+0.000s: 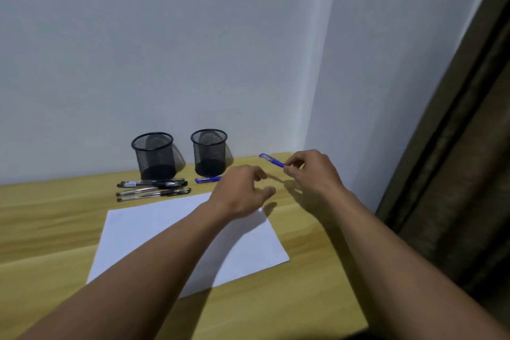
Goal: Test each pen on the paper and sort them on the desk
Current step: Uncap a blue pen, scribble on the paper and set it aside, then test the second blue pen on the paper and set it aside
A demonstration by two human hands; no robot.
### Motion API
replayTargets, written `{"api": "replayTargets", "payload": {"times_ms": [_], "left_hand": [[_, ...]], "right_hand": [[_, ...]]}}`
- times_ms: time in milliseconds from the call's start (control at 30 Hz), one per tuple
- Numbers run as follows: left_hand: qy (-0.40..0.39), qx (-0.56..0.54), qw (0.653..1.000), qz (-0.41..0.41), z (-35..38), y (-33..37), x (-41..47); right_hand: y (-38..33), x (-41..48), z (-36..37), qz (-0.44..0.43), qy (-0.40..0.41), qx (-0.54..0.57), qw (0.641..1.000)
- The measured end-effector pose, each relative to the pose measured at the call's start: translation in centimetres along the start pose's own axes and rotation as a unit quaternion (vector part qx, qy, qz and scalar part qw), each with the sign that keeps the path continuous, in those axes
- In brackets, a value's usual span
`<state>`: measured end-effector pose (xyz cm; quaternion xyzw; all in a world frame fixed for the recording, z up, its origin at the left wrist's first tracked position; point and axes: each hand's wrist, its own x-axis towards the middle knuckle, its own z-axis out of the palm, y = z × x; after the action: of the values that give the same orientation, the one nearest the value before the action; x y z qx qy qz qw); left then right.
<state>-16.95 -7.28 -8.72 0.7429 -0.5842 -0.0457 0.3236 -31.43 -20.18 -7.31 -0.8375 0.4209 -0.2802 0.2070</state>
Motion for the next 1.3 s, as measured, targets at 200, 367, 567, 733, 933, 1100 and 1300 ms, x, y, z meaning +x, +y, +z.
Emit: {"api": "replayTargets", "payload": {"times_ms": [200, 367, 567, 733, 933, 1100, 1300], "left_hand": [[-0.101, 0.092, 0.990, 0.040, 5.3, 1.3, 3.8], [-0.107, 0.139, 0.982, 0.067, 7.2, 0.7, 4.9], [-0.103, 0.146, 0.981, 0.075, 7.5, 0.0, 5.0], [-0.115, 0.141, 0.981, 0.063, 7.2, 0.2, 4.9], [-0.077, 0.086, 0.992, 0.043, 4.8, -0.8, 3.8], [0.028, 0.100, 0.994, 0.025, 1.4, -3.9, 2.5], [0.050, 0.173, 0.982, -0.057, -1.2, -7.7, 1.9]], "right_hand": [[3.8, 2.2, 1.9, 0.056, 0.013, -0.043, 0.997], [4.6, 4.1, 3.2, 0.056, 0.017, -0.074, 0.996], [5.2, 4.8, 4.2, 0.058, -0.002, -0.084, 0.995], [4.8, 4.1, 3.4, 0.045, -0.003, -0.083, 0.996], [3.2, 3.1, 2.1, 0.004, 0.004, -0.069, 0.998], [-0.3, 2.7, 3.4, -0.062, -0.042, -0.038, 0.996], [-3.8, 3.3, 7.3, -0.106, -0.141, -0.072, 0.982]]}}
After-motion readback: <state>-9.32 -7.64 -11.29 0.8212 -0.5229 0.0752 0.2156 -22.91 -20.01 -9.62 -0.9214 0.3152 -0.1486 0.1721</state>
